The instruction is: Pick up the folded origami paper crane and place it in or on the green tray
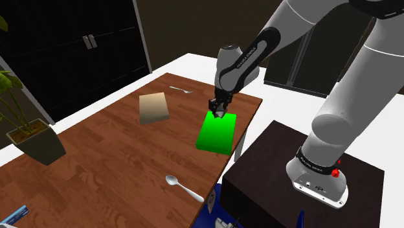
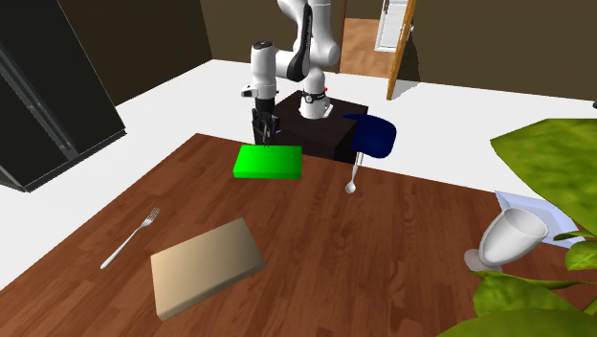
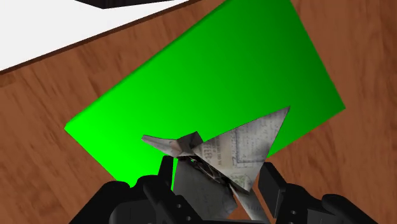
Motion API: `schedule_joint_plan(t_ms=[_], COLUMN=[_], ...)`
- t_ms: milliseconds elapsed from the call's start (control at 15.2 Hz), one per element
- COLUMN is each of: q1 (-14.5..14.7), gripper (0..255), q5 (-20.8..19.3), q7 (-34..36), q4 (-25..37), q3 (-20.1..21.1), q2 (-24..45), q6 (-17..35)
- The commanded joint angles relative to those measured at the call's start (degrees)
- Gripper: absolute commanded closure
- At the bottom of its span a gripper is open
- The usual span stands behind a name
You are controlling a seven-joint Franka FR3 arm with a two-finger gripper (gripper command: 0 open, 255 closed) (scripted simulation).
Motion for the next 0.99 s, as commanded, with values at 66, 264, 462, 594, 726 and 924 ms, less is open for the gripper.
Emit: schedule_joint_plan(t_ms=[66,264,462,594,726,924], q1=[-0.24,-0.27,-0.15,0.05,0.36,0.4], gripper=[255,255,255,255,255,255], q5=[-0.72,-2.07,-3.68,-4.87,-6.02,-6.0], q7=[0.09,1.05,2.21,3.08,3.92,3.91], q4=[-0.84,-0.94,-0.91,-0.8,-0.65,-0.65], q3=[-0.22,-0.41,-0.83,-1.27,-1.81,-1.85], q2=[1.81,4.4,7.09,8.92,10.64,10.64], q6=[2.62,5.26,7.85,9.54,11.07,11.07])
